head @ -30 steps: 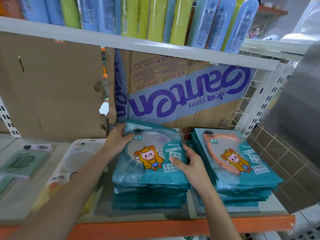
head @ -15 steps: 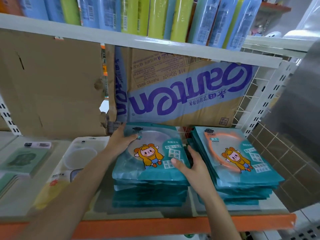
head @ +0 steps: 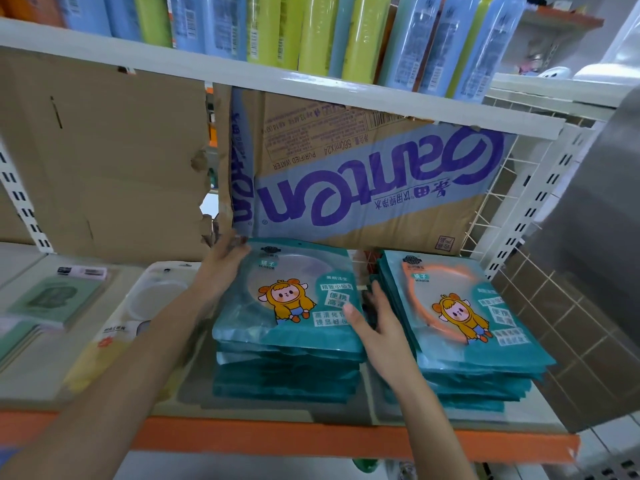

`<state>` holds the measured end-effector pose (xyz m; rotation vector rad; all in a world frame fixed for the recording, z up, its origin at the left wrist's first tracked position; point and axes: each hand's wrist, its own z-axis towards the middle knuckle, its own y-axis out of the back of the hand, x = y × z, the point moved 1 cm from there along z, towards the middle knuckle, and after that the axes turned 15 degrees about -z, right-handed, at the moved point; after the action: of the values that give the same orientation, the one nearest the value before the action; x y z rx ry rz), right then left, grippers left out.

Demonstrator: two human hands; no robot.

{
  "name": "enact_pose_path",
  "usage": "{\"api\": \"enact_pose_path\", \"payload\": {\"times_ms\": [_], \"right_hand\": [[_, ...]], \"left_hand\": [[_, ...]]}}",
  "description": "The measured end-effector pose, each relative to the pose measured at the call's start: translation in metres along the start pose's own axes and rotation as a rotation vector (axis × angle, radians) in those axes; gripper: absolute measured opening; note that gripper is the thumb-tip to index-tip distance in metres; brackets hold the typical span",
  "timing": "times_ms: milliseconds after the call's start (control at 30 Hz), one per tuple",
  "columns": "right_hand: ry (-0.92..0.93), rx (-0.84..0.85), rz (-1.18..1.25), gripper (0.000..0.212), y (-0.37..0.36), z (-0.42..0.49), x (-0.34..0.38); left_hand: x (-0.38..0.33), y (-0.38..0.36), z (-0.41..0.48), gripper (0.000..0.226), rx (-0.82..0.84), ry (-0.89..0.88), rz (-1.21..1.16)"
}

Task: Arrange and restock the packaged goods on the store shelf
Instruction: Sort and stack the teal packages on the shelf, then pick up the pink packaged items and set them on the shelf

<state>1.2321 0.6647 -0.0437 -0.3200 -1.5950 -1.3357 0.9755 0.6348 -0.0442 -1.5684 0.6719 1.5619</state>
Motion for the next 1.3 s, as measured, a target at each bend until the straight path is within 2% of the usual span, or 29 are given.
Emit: {"api": "enact_pose_path", "payload": {"times_ms": [33,67,167,300,367,633,733,867,967,1067,1233,1300], "right_hand": [[0.004,-0.01,-0.042,0.079,0.006,0.001,0.004],[0.03,-0.017,-0.083,0.081,0.01,0.004,0.007],[0.176,-0.028,-0.274,0.063,0.012,0.013,0.017],[0.296,-0.071,-0.738,0.071,-0.004,0.023,0.039],[0.339,-0.053,-0.869,0.069,-0.017,0.024,0.052],[0.417,-0.005,-0.964,0.071,-0.108,0.013,0.121],[0.434,-0.005,-0.969,0.07,-0.159,0.004,0.158],[0.443,0.056,-0.958,0.07,-0.241,-0.011,0.216],[0.538,0.016,-0.917,0.071,-0.301,-0.024,0.258],[0.557,0.13,-0.93,0.073,-0.348,-0.032,0.289],[0.593,0.2,-0.898,0.073,-0.412,-0.027,0.332],[0.593,0.232,-0.884,0.073,-0.439,-0.02,0.346]], "left_hand": [[-0.003,0.008,-0.003,0.035,-0.017,-0.073,0.064],[-0.005,0.017,-0.007,0.037,-0.032,-0.143,0.174],[-0.012,0.043,-0.023,0.053,-0.006,-0.31,0.583],[-0.02,0.074,-0.043,0.065,-0.009,-0.398,1.141],[-0.022,0.085,-0.052,0.068,0.025,-0.428,1.328],[-0.046,0.173,-0.085,0.071,-0.011,-0.333,1.416],[-0.061,0.233,-0.099,0.071,-0.022,-0.24,1.485],[-0.08,0.326,-0.122,0.078,-0.051,-0.237,1.461],[-0.09,0.392,-0.14,0.073,-0.088,-0.183,1.455],[-0.095,0.448,-0.158,0.074,-0.133,-0.17,1.394],[-0.102,0.522,-0.17,0.082,-0.182,-0.19,1.4],[-0.1,0.55,-0.17,0.081,-0.199,-0.146,1.42]]}}
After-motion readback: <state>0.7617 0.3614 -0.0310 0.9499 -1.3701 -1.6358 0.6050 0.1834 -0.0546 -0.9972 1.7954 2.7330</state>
